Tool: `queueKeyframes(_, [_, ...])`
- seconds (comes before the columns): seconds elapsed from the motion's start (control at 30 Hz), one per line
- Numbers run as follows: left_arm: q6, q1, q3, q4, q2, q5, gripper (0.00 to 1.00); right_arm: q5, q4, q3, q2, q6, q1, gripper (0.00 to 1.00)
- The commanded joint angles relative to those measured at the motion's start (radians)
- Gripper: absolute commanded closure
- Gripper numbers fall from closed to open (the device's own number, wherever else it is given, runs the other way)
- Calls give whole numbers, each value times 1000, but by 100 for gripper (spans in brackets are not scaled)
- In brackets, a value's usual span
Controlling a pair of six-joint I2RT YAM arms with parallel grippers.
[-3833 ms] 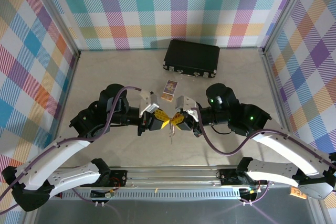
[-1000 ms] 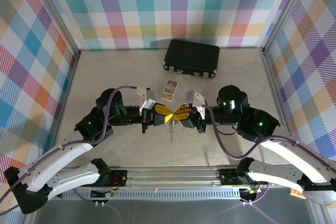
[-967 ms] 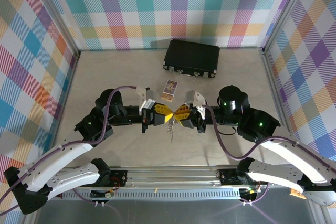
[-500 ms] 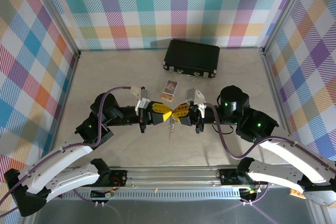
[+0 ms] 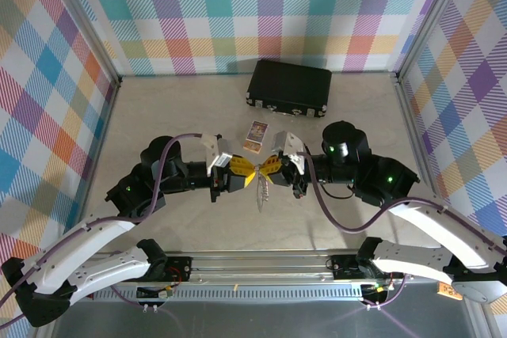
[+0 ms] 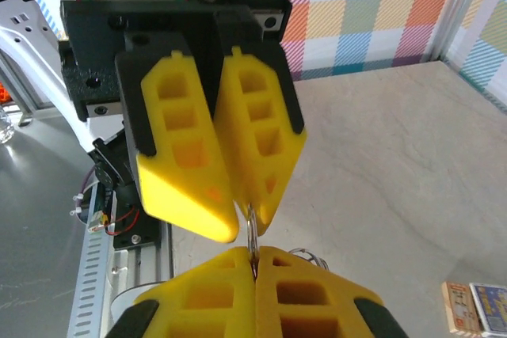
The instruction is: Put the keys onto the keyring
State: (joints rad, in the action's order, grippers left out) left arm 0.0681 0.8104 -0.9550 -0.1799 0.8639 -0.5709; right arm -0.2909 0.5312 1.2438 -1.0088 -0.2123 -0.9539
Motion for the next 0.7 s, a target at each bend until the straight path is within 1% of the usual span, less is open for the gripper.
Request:
queueKeyframes(0.0, [59,5,-48,-90,9,15,81,19,72,60,-28,-55,-12,100])
queueKeyframes(0.03, [61,4,-56,-124,18,7,81,19,82,70,-40,-58,-14,100])
queueKeyframes(0.3, [65,4,-96,-142,54,-14,80,13,146,103,-70,-83,-20,100])
queueKeyframes(0.43, [65,6,-118,-162,71,-37,78,-12,182,113,-81,-105,-21,100])
queueKeyframes(0.5, [66,5,-123,-166,76,-47,79,-30,199,121,-91,-113,-23,100])
queueKeyframes(0.6, [61,5,-129,-166,84,-68,83,-42,204,128,-97,-120,-25,100])
queueKeyframes(0.67, [62,5,-134,-171,95,-83,83,-44,196,126,-97,-118,-25,100])
